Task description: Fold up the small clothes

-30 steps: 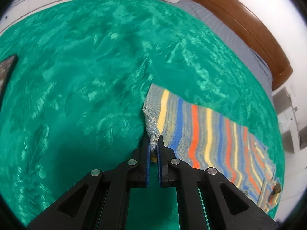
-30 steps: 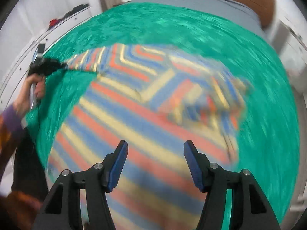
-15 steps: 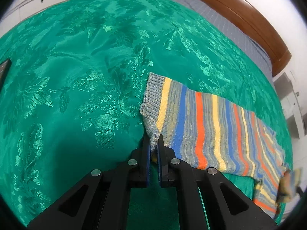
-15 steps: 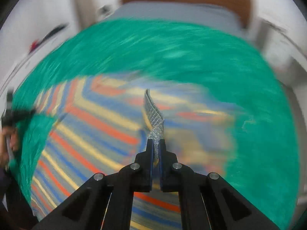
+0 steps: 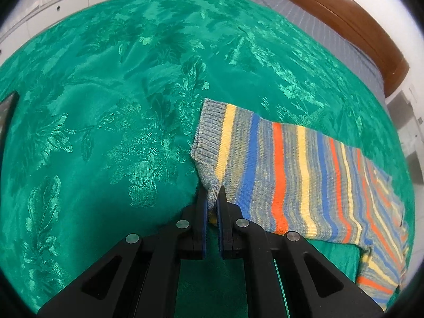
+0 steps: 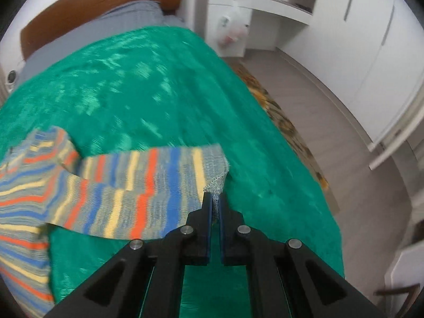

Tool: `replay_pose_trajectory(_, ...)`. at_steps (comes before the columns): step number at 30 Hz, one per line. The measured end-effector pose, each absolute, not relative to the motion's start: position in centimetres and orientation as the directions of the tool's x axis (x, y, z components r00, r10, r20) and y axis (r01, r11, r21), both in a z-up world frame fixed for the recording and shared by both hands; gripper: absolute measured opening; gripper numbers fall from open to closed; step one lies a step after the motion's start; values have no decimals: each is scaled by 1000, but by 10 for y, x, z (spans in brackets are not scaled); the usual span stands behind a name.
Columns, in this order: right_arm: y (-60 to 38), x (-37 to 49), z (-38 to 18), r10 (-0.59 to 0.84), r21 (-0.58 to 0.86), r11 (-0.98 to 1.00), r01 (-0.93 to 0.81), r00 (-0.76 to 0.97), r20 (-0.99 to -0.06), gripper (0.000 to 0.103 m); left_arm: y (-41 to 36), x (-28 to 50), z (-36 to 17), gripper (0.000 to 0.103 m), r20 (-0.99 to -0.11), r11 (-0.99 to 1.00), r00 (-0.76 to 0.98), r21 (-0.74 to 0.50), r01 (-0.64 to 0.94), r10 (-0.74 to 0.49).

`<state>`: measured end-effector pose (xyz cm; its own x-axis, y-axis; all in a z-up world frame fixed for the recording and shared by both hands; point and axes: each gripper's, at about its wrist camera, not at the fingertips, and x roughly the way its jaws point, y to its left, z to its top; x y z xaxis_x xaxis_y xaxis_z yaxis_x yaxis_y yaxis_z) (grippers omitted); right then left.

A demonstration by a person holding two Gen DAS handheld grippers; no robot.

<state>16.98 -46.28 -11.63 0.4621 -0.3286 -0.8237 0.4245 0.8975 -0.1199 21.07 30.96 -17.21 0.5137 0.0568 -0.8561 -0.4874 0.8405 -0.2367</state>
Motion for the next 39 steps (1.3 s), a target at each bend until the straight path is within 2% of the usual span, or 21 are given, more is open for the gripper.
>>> replay_pose_trajectory(2,-471,163,-133,-350,-152,883,445,408,-843,3,308,211,-173,4,-856,844,512,-227,-487,65)
replay_pose_trajectory(4,-483,151,-146,-288,-88,887,453,394,-873,3,306,213,-174,4,-856,847,512,-217,-484,74)
replay_pose_trajectory(8,-485,146,-143,-266,-72,896,437,400,-877,2,306,212,-175,4,-852,849,518,-219,-480,73)
replay_pose_trajectory(11,-495,143,-139,-106,66,920,387,405,-908,4,306,211,-175,4,-848,859,525,-217,-464,70)
replay_pose_trajectory(12,-501,140,-133,-55,119,919,377,419,-906,10,306,211,-176,4,-846,863,529,-217,-456,66)
replay_pose_trajectory(13,-507,135,-126,-19,162,913,374,437,-899,21,306,211,-176,4,-845,865,531,-220,-451,62)
replay_pose_trajectory(15,-523,133,-112,45,249,897,366,486,-873,34,307,210,-176,4,-843,867,535,-225,-445,55)
replay_pose_trajectory(18,-540,147,-101,87,313,877,364,520,-850,36,306,209,-176,4,-838,870,542,-223,-440,59)
replay_pose_trajectory(22,-556,189,-120,105,350,835,424,502,-859,39,306,207,-175,4,-837,866,545,-229,-445,59)
replay_pose_trajectory(25,-557,215,-140,155,408,801,438,507,-848,38,305,207,-175,5,-839,873,540,-217,-436,62)
replay_pose_trajectory(26,-556,220,-145,183,426,794,432,500,-847,32,305,208,-175,5,-840,877,539,-213,-432,61)
replay_pose_trajectory(27,-554,223,-146,176,414,806,424,497,-850,3,305,208,-176,5,-840,879,540,-213,-427,58)
replay_pose_trajectory(32,-546,220,-127,-159,77,882,465,448,-880,3,306,207,-178,5,-832,879,552,-217,-425,62)
replay_pose_trajectory(39,-538,227,-156,-223,0,861,508,378,-898,3,302,207,-179,5,-828,879,554,-198,-434,87)
